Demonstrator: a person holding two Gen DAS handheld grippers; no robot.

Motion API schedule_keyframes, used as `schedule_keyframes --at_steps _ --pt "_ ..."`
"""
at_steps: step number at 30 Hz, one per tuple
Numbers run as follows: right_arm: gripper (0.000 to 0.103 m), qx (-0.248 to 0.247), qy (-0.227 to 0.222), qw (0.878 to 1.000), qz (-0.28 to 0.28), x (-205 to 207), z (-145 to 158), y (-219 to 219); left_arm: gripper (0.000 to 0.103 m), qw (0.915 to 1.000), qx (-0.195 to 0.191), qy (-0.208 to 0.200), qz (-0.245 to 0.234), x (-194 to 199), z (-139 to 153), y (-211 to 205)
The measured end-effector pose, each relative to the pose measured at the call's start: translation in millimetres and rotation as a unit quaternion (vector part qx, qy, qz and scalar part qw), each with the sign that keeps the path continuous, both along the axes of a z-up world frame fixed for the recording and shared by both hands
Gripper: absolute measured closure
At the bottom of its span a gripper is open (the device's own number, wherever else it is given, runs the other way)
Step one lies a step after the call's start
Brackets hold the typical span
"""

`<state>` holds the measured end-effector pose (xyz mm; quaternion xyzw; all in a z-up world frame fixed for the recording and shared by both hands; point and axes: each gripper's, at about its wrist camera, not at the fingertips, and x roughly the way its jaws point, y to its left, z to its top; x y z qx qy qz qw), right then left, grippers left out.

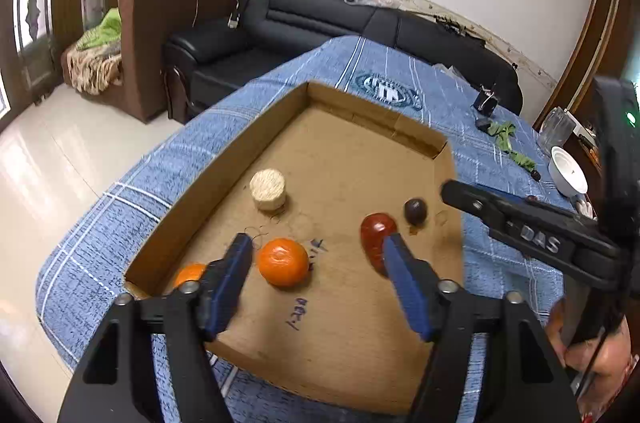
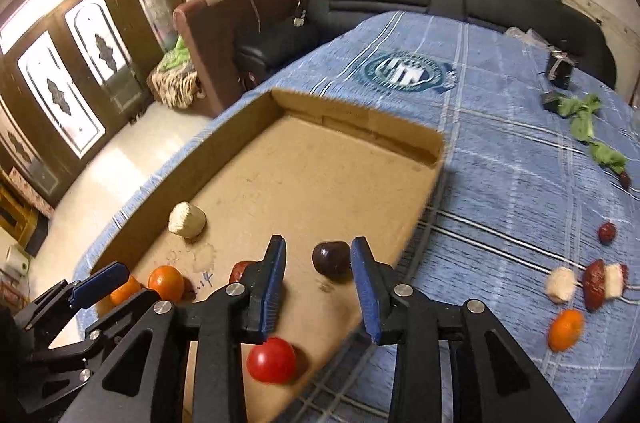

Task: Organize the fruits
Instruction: 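Carry the orange into the box and open the left gripper while the right releases the dark date there, then withdraw both grippers toward the table, moving the left gripper toward another orange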

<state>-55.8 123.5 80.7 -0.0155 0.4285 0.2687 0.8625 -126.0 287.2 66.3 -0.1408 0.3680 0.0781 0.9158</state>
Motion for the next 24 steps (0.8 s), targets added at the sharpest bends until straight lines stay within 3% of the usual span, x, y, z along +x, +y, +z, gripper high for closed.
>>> schedule_keyframes --at_steps 3,8,17,22,24 --pt "0.049 0.012 -0.012 1.000 -0.017 -15.4 10.1 -24.0 0.022 0.9998 0.014 -0.017 -0.003 -5.2 12.7 -14.0" --pt "0.040 0.013 -0.031 0.999 -0.041 -41.4 17.6 -62.4 0.020 0.9983 0.047 -0.029 -0.020 -11.8 28.1 -47.4" --pt "0.034 0.021 -0.051 0.995 -0.078 -73.6 25.8 -119.5 0.020 0.9928 0.105 -0.040 -0.044 -26.5 44.4 -96.8" --pt "0.033 0.028 -0.059 0.993 -0.097 -84.6 26.6 -145.5 0.020 0.9891 0.089 -0.085 -0.081 -37.5 55.5 -114.6" --pt "0.032 0.029 -0.060 0.992 -0.104 -87.5 26.6 -153.5 0.019 0.9813 0.075 -0.123 -0.128 -45.7 61.8 -123.5"
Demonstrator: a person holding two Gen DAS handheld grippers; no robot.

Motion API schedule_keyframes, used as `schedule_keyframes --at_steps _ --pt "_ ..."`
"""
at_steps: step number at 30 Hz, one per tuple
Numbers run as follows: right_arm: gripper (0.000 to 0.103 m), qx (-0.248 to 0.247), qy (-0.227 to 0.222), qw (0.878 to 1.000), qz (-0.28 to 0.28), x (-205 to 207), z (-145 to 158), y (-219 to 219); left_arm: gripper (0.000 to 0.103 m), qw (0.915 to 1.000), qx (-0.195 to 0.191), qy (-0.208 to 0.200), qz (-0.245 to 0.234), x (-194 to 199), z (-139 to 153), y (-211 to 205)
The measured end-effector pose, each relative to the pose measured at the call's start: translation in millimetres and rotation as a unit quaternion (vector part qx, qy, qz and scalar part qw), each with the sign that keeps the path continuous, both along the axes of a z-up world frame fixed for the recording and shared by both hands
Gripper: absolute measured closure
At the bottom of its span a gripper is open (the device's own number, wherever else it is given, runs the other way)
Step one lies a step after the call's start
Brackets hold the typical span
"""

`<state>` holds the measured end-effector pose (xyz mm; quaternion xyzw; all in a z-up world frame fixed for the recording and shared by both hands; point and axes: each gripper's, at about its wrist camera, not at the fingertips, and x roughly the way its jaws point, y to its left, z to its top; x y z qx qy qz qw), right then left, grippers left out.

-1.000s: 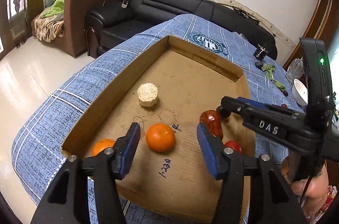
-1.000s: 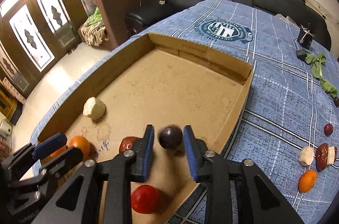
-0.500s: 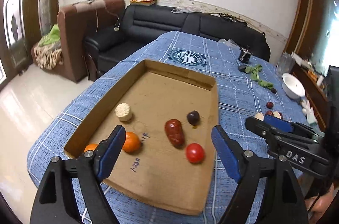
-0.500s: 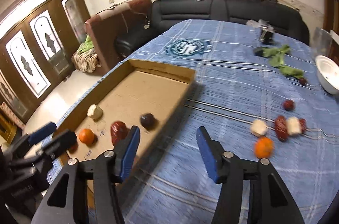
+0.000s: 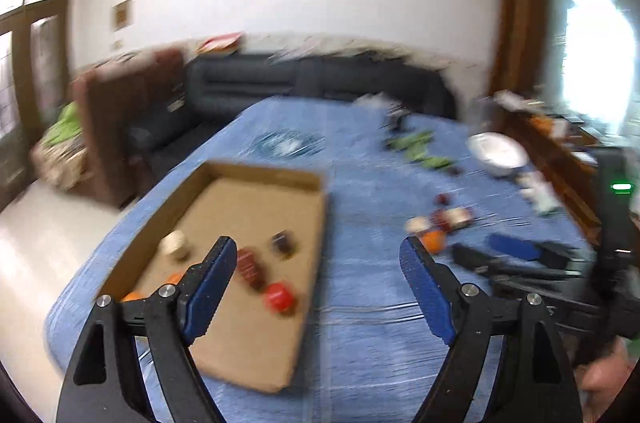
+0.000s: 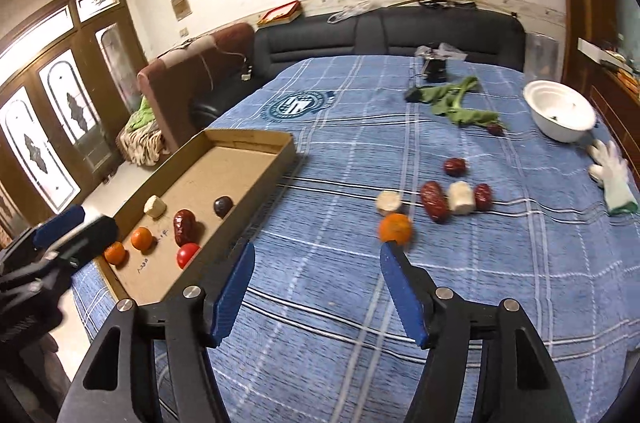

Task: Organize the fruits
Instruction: 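Withdraw both grippers toward the table, moving the left gripper toward another orange, then grasp an orange with the left gripper while the right grasps a large red date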

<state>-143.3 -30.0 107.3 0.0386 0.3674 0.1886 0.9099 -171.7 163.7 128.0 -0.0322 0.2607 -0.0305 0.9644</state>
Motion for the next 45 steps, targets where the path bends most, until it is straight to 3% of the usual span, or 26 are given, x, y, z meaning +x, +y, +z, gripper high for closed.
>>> schedule_keyframes --at_steps 3,7,10,12,14,17,23,24,26,28,30,32,39,45 --pt "0.032 0.001 0.002 1.000 -0.008 -2.7 0.6 -11.9 0.005 0.9976 -0.016 -0.028 -0.060 -11.0 6.5 -12.2" --pt "0.032 0.006 0.000 1.000 -0.023 -6.1 4.6 -26.5 0.000 0.9976 0.011 -0.053 -0.043 -20.8 11.5 -25.3" --pt "0.032 0.034 -0.002 0.999 -0.038 -9.2 13.2 -35.5 0.000 0.9972 0.069 -0.027 -0.015 -16.0 4.2 -41.1" --pt "0.024 0.050 -0.011 0.998 -0.048 -11.6 22.4 -39.2 0.000 0.9968 0.080 0.004 -0.003 -9.7 -4.5 -47.1" --pt "0.014 0.064 -0.026 0.996 -0.057 -15.2 31.4 -42.3 0.000 0.9978 0.052 0.039 -0.009 -3.3 -15.0 -46.3" --pt "0.014 0.064 -0.047 0.994 -0.069 -18.3 41.8 -47.2 0.000 0.9970 0.016 0.076 -0.003 4.2 -26.7 -38.0" --pt "0.013 0.016 -0.051 0.994 -0.098 -5.3 37.0 -76.1 0.000 0.9952 -0.019 0.096 0.002 23.3 -39.1 -24.8" --pt "0.013 0.009 -0.043 0.993 -0.106 0.1 32.2 -84.9 0.001 0.9943 -0.031 0.102 -0.004 30.1 -42.2 -24.0" --pt "0.013 0.003 -0.025 0.993 -0.116 13.6 22.2 -98.9 0.013 0.9918 -0.054 0.114 -0.020 45.8 -48.7 -26.5" --pt "0.015 0.006 -0.002 0.993 -0.116 32.4 8.9 -109.8 0.044 0.9892 -0.059 0.131 -0.032 63.6 -55.3 -32.8" --pt "0.028 0.016 0.024 0.994 -0.102 51.3 -4.0 -112.5 0.059 0.9854 -0.064 0.151 -0.046 84.0 -63.8 -39.9" --pt "0.046 0.024 0.050 0.995 -0.084 72.6 -17.2 -109.8 0.059 0.9821 -0.069 0.168 -0.050 100.8 -72.8 -46.0" --pt "0.048 0.028 0.082 0.992 -0.089 128.7 -54.5 -100.8 0.059 0.9762 -0.052 0.191 -0.088 143.0 -92.6 -82.1" --pt "0.051 0.022 0.073 0.995 -0.068 132.5 -61.8 -90.3 0.060 0.9714 -0.042 0.200 -0.120 172.0 -109.5 -110.1"
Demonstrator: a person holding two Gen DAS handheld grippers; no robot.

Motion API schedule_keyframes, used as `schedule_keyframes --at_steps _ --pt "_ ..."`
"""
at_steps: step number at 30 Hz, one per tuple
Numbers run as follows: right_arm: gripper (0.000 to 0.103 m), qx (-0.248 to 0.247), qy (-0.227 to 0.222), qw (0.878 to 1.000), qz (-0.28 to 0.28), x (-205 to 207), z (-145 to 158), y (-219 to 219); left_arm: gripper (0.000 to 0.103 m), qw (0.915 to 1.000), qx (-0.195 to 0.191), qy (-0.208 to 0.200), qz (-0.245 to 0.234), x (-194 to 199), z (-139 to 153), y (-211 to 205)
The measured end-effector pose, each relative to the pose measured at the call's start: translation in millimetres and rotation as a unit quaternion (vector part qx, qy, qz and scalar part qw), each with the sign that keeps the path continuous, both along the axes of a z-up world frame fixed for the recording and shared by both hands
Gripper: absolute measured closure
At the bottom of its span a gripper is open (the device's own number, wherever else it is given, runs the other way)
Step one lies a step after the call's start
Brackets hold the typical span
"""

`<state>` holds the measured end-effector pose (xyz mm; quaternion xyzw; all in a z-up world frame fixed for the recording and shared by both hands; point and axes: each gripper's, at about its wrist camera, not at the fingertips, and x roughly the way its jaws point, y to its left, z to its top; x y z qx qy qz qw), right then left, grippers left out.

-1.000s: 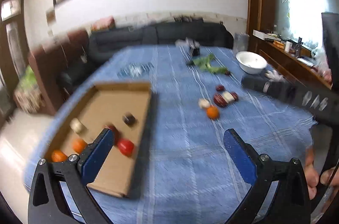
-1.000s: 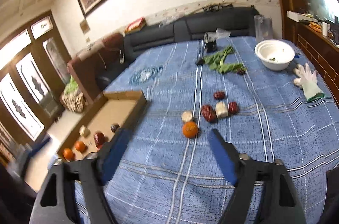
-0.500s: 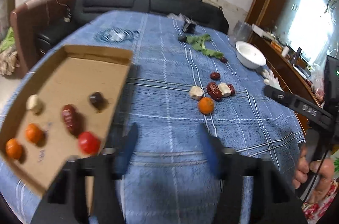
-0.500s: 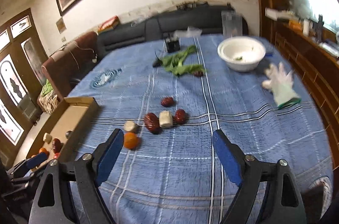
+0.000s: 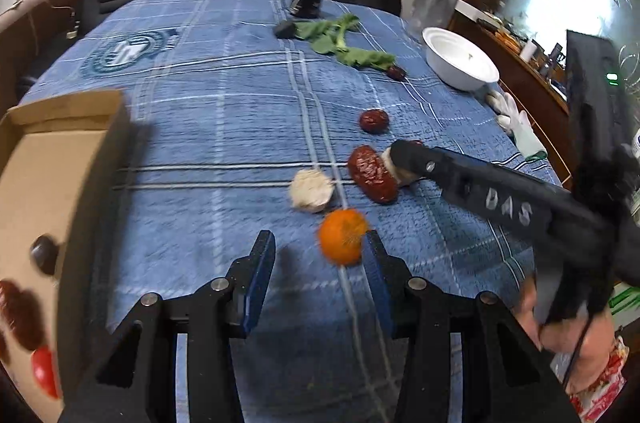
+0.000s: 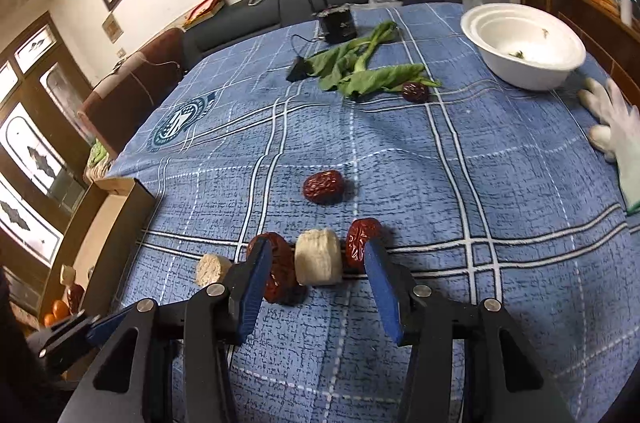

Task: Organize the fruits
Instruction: 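Grasp an orange with the left gripper while the right grasps a large red date, then carry the orange into the box and open the left gripper while the right releases the date there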

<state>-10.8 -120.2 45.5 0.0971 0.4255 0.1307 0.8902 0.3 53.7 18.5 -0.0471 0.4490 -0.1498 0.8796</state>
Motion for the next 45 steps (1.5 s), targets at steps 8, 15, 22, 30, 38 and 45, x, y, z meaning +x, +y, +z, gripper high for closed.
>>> schedule_keyframes --at_steps 8,15,22,30,38,45 --pt "0.055 0.010 0.006 1.000 -0.016 0.0 -3.3 -12.6 0.071 0.9987 0.030 -0.014 -0.038 9.3 -11.3 -30.3" --pt "0.055 0.033 0.009 0.998 -0.057 2.9 -5.9 -43.6 0.076 0.9994 0.012 -0.016 -0.029 2.5 -8.7 -21.8" --pt "0.062 0.059 0.013 0.997 -0.037 9.4 -11.7 -39.6 0.076 0.9997 -0.013 -0.017 -0.010 -7.6 -0.8 -7.4" --pt "0.076 0.164 0.049 0.985 -0.031 22.5 -28.2 -58.3 0.076 0.9995 -0.020 -0.025 0.007 -27.0 9.2 7.3" --pt "0.081 0.228 0.061 0.971 -0.041 14.2 -29.6 -67.4 0.076 0.9971 -0.029 -0.044 0.054 -52.8 29.4 50.4" --pt "0.081 0.217 0.026 0.976 -0.004 -8.7 8.3 -40.5 0.076 0.9915 -0.007 -0.072 0.108 -69.8 59.8 122.6"
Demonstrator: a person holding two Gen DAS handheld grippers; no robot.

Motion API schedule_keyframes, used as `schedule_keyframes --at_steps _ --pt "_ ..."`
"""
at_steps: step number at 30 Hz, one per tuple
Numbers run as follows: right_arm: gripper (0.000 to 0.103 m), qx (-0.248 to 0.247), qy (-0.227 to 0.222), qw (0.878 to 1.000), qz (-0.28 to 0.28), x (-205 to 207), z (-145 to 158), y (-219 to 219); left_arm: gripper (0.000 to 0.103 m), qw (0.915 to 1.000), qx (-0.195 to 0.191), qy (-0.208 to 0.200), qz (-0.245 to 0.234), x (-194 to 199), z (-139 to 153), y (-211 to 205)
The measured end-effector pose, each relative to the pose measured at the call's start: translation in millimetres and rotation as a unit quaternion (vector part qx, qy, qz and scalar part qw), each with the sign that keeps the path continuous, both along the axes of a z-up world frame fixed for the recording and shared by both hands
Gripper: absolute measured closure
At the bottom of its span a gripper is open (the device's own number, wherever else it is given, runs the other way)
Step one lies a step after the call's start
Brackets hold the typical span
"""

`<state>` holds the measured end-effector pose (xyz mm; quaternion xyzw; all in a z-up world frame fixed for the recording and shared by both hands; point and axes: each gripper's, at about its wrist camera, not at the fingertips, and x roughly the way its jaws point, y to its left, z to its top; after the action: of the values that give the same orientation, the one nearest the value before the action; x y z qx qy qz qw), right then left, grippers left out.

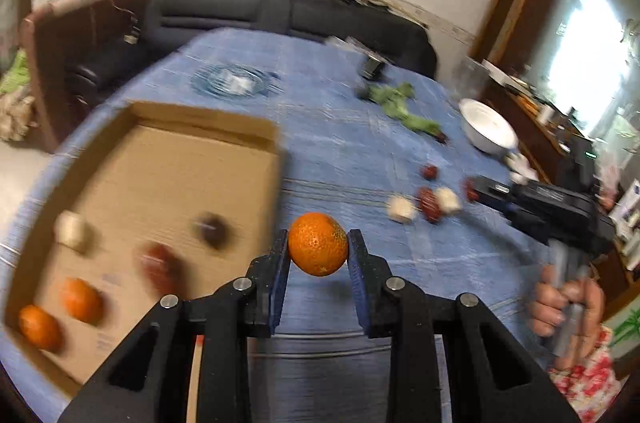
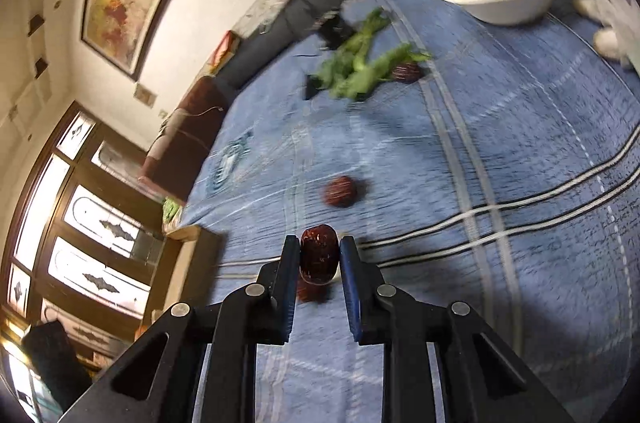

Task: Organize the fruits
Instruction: 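Carry the orange into the box and open the left gripper while the right releases the date there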

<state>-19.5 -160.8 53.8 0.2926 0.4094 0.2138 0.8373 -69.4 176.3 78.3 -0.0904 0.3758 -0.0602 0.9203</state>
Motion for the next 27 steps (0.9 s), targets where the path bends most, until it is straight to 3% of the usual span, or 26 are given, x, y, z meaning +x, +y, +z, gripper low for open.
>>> schedule_keyframes --at_steps 5,10,14,17,22,27 --pt "0.080 -0.012 -0.021 0.998 0.055 -10.9 32.3 51.6 0.075 0.9981 0.026 0.003 0.056 11.0 11.8 65.3" --pt "0.080 -0.038 -0.028 0.991 0.127 -11.0 47.0 128.7 0.075 0.9947 0.038 0.026 0.092 32.0 2.5 108.5" --pt "0.080 -0.067 -0.024 0.982 0.176 -9.4 42.2 194.3 0.075 0.9917 0.047 0.049 0.110 47.1 -14.0 130.5" --pt "0.080 -0.097 -0.019 0.974 0.203 -3.0 31.7 240.0 0.075 0.9903 0.031 0.069 0.116 55.2 -26.2 144.6" --pt "0.080 -0.132 -0.001 0.968 0.211 14.5 8.1 281.7 0.075 0.9896 -0.001 0.086 0.115 61.7 -38.6 155.8" --pt "0.079 -0.151 0.011 0.965 0.215 25.6 -8.5 306.7 0.075 0.9909 0.000 0.077 0.110 61.0 -35.9 154.5"
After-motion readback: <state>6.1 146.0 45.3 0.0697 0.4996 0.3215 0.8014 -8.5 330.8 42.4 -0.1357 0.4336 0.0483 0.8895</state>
